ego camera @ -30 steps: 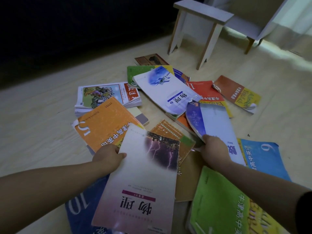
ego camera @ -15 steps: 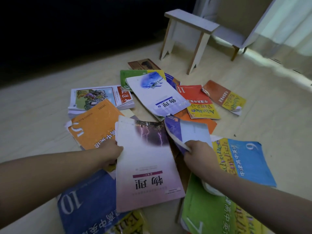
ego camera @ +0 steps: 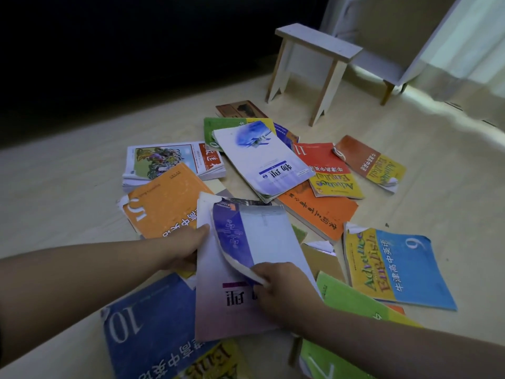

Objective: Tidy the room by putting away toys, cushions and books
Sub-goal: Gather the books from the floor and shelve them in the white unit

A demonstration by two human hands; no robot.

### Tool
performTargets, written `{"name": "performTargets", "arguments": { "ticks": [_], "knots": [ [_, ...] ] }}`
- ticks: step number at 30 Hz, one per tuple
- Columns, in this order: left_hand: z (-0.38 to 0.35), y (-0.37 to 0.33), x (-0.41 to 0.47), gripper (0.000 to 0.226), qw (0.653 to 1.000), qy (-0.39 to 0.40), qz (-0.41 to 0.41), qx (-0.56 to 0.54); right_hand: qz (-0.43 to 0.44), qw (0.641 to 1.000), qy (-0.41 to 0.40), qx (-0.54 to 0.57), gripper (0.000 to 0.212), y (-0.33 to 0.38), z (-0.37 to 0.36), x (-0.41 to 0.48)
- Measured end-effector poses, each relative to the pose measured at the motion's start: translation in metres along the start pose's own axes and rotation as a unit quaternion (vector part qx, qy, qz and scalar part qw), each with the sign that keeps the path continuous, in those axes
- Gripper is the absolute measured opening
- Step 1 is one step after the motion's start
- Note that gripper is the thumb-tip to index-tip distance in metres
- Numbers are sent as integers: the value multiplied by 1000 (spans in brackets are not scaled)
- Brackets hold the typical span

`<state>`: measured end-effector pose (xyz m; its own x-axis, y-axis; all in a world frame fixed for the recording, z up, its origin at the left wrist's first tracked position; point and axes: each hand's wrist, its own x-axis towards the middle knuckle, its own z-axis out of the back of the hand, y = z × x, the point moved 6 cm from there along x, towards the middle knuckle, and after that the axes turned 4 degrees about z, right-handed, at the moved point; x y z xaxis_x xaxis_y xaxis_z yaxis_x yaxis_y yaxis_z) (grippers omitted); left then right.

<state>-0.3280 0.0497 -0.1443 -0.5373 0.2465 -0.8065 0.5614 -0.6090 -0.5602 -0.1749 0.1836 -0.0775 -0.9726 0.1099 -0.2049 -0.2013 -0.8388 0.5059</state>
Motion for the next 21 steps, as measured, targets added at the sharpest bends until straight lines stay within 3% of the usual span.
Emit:
{"name": "performTargets", "arguments": {
  "ticks": [4, 7, 12, 18, 21],
  "knots": [
    [2, 5, 5, 48, 1000, 15, 2, -23, -10, 990, 110, 93, 26, 6, -23, 6],
    [2, 6, 6, 40, 1000, 18, 2, 1, -93, 955, 175, 220, 34, 3, -29, 16],
    [2, 5, 9, 26, 991, -27, -50, 121, -85, 986, 69, 128, 36, -21, -2, 45],
    [4, 1, 16, 28, 973, -42, -96, 206, -149, 987, 11, 62, 34, -66, 17, 85],
    [5, 0, 21, 30, 963, -54, -113, 239, -193, 974, -29, 112, 33, -87, 23, 107]
  ]
}}
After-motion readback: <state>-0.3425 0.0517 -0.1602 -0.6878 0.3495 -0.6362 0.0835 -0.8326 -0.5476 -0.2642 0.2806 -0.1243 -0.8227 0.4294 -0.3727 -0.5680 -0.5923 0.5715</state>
